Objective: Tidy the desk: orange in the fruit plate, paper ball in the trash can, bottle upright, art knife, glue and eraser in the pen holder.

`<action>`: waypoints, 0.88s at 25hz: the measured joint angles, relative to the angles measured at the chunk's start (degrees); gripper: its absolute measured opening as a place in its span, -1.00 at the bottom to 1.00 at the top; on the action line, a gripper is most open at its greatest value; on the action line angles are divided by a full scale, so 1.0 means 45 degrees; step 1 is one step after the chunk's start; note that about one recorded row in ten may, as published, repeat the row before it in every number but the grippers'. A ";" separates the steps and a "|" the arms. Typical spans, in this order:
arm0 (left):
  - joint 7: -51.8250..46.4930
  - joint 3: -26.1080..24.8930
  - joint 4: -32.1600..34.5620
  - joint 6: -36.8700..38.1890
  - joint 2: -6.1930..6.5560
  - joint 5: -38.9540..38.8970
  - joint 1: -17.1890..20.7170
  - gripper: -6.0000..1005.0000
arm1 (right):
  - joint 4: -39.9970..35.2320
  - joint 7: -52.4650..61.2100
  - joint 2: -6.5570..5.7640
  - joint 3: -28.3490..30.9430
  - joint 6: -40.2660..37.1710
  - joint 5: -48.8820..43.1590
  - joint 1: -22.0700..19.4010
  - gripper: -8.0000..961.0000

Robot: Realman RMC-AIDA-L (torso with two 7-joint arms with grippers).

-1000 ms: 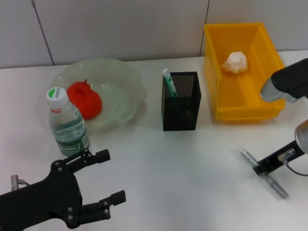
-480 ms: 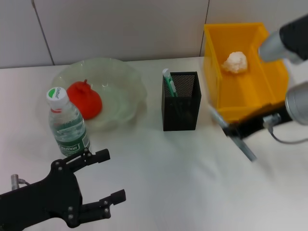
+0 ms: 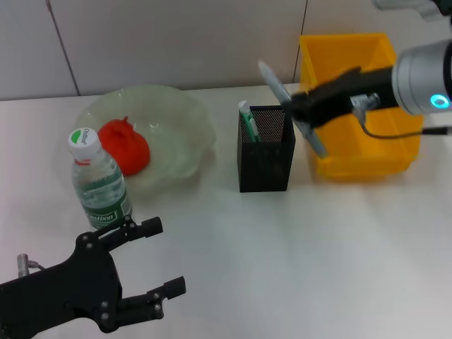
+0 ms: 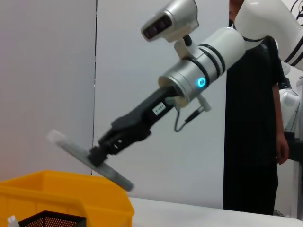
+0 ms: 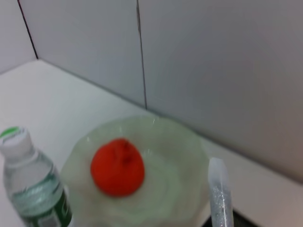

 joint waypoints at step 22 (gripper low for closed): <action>-0.0128 0.0009 -0.0001 -0.0006 0.0002 -0.0054 -0.0121 0.71 | -0.3748 -0.3074 0.0043 -0.3772 0.7625 0.0038 0.0200 -0.72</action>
